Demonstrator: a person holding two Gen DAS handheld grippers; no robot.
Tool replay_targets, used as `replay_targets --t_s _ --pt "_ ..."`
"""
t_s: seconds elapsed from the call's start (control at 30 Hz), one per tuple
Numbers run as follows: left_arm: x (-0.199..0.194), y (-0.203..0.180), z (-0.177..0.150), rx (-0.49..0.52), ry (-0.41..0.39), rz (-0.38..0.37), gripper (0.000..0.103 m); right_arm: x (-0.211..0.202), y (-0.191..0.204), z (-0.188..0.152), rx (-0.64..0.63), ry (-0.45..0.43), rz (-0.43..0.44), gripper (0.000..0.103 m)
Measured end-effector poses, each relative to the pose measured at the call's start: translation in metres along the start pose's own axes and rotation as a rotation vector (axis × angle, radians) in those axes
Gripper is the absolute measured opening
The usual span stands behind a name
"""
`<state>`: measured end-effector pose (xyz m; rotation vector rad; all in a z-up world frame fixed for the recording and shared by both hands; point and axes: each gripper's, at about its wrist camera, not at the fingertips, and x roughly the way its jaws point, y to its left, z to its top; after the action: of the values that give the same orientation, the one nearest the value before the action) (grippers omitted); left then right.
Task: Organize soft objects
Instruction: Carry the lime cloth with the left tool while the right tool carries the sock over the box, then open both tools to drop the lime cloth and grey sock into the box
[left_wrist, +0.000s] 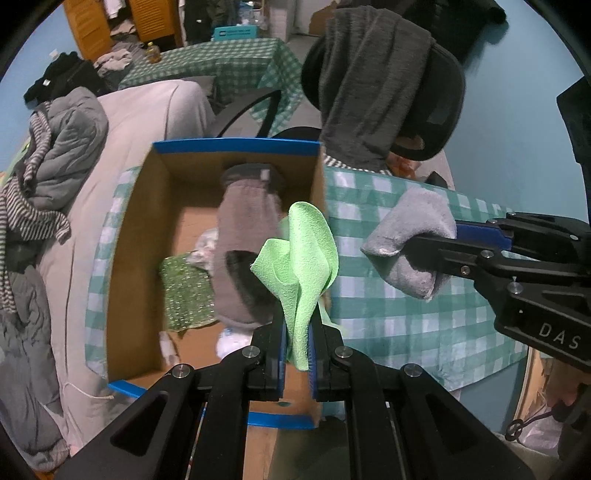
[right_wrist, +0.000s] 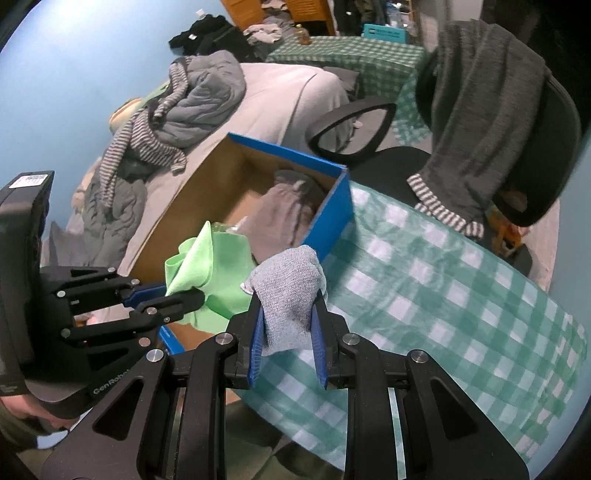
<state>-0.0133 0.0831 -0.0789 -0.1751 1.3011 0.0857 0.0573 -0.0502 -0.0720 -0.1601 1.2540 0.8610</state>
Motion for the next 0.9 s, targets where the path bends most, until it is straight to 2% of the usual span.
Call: replay_targets --t_s 0.57,0.9 --pt "0.014 0.063 -0.008 -0.084 0.031 0.023 0.009 0.057 0.053 0.029 -0.075 0.065 0.027 0.023" --pt "0.03 0.088 -0.007 -0.119 0.067 0.038 0.011 0.077 0.059 0.048 -0.067 0.076 0.007 0.023"
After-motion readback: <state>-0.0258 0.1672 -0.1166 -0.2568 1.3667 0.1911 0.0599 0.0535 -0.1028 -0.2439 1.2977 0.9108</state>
